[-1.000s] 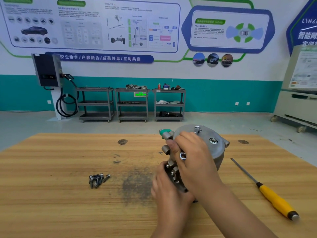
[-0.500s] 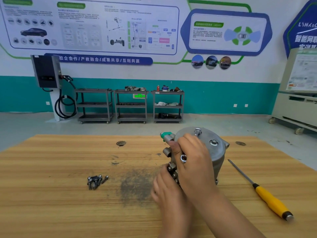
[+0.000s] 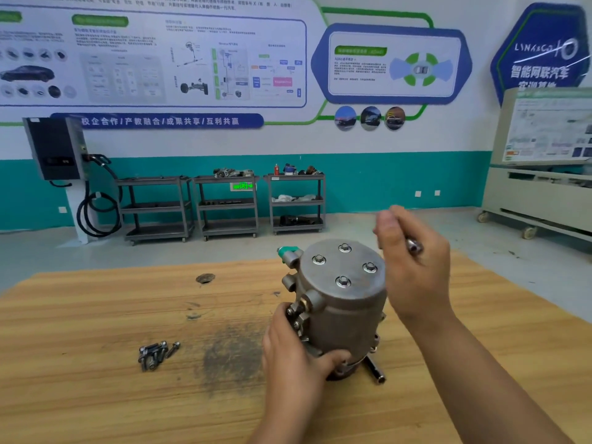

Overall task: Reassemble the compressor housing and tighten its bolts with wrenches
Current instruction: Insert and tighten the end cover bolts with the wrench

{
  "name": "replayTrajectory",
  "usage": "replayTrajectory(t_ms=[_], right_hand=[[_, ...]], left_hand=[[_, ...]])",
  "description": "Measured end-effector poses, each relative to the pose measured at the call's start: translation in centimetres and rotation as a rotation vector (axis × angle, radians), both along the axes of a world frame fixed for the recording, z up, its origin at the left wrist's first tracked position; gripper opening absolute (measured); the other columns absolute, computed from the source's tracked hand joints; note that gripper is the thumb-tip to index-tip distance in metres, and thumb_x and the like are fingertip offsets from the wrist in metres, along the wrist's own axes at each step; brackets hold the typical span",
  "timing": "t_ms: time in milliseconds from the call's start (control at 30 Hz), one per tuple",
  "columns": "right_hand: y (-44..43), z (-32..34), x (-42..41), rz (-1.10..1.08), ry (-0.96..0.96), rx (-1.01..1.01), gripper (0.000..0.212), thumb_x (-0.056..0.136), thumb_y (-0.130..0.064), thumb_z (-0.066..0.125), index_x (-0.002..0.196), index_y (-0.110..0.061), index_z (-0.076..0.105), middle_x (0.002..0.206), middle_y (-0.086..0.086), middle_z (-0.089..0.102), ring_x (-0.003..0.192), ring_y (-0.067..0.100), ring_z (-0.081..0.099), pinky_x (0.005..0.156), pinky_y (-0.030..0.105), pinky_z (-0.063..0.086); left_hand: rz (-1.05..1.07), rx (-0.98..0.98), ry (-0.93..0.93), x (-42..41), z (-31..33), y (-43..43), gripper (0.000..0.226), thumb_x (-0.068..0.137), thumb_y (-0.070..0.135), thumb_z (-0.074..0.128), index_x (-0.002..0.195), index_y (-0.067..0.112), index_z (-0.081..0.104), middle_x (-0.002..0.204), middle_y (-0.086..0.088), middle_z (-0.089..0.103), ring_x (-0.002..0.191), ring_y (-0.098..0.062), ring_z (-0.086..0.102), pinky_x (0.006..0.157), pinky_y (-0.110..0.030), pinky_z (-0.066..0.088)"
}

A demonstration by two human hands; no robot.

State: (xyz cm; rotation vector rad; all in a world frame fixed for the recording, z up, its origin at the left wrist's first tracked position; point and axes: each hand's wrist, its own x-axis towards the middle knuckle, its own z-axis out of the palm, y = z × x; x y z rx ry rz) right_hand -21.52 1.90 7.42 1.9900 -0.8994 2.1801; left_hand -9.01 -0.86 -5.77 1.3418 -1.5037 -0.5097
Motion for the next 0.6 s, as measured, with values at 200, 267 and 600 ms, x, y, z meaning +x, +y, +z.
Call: replayTrajectory(t_ms=[200, 267, 600], right_hand=[[-2.2, -6.7, -7.8, 0.330, -0.737, 0.228, 0.053, 0.097, -0.019, 0.028, 0.048, -0.023, 0.047, 0.050, -0.007, 0.036, 0.052, 0.012, 0.035, 0.066, 0.029, 0.040], [-3.4, -9.8, -8.2, 0.316, -0.817, 0.368, 0.055, 0.099, -0.011, 0.024, 0.047, -0.019, 0.042, 0.046, -0.005, 0.033, 0.047, 0.013, 0.031, 0.066, 0.033, 0.037], [-5.9, -15.8, -8.0, -0.072, -0.664, 0.726, 0.025, 0.090, 0.004, 0.033, 0.081, -0.005, 0.055, 0.086, 0.014, 0.065, 0.089, 0.025, 0.063, 0.085, 0.036, 0.048]], left_hand=[[-0.245, 0.056, 0.043, 3.4, 0.5, -2.4, 0.102, 0.048, 0.036, 0.090, 0.125, 0.052, 0.026, 0.133, 0.013, 0.041, 0.126, -0.012, 0.035, 0.104, -0.032, 0.031], [-0.347, 0.062, 0.095, 4.3, 0.4, -2.9, 0.102, 0.052, 0.032, 0.090, 0.125, 0.053, 0.022, 0.129, 0.022, 0.040, 0.121, -0.001, 0.037, 0.096, -0.021, 0.031], [-0.385, 0.129, 0.134, 4.4, -1.7, -2.8, 0.143, 0.038, 0.059, 0.084, 0.145, 0.037, -0.008, 0.146, 0.020, 0.025, 0.132, 0.003, 0.031, 0.109, -0.024, 0.028]])
